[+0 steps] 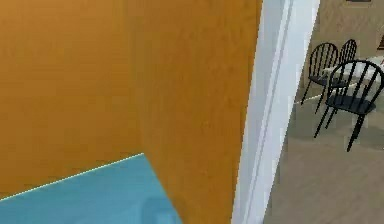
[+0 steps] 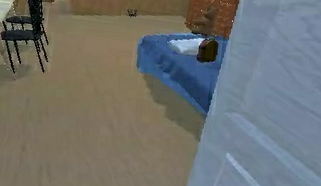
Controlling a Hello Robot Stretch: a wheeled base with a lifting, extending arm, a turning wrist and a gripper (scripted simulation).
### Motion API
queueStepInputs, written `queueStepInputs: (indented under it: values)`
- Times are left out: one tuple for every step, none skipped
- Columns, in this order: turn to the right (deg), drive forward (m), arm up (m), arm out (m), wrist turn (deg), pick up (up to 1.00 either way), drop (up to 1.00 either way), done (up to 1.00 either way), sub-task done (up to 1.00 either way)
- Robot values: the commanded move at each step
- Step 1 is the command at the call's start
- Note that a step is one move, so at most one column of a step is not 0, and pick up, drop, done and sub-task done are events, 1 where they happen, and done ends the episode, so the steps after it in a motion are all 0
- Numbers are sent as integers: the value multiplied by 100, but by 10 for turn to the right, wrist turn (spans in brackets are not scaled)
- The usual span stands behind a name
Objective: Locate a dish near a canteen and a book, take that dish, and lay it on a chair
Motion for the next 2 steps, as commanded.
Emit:
queueStepInputs:
  values:
    - [450, 0, 0, 0, 0, 0, 0, 0, 0]
    - [210, 0, 0, 0, 0, 0, 0, 0, 0]
